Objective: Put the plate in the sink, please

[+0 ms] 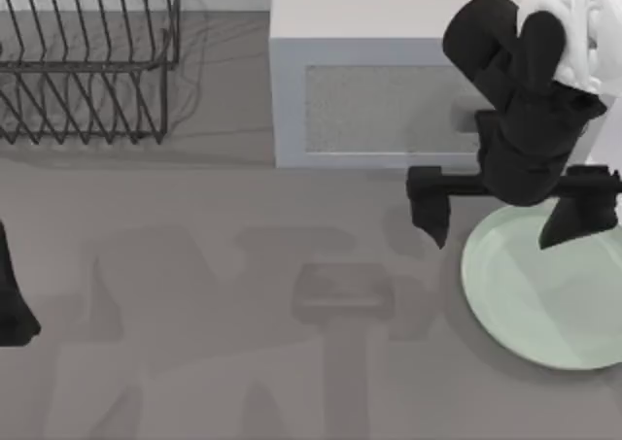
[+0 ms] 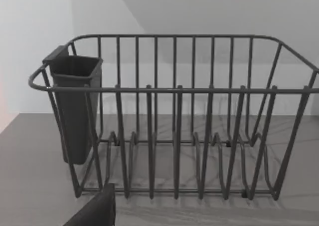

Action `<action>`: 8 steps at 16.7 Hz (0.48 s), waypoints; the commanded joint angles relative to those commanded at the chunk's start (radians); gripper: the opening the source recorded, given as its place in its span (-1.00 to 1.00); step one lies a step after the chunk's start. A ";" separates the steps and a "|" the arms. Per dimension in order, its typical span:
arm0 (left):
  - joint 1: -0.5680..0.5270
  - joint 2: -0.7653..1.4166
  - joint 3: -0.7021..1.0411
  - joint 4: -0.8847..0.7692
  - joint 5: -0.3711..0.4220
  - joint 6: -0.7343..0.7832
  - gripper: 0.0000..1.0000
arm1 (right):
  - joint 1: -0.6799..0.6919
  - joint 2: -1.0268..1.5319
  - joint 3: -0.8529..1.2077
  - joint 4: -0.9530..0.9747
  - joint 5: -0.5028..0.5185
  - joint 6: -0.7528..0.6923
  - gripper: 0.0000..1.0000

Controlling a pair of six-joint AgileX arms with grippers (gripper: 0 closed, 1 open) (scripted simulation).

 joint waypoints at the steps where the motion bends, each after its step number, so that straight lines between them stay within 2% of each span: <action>1: 0.000 0.000 0.000 0.000 0.000 0.000 1.00 | 0.003 0.021 0.018 -0.011 0.000 0.006 1.00; 8: 0.000 0.000 0.000 0.000 0.000 0.000 1.00 | 0.005 0.031 0.011 -0.004 -0.001 0.007 1.00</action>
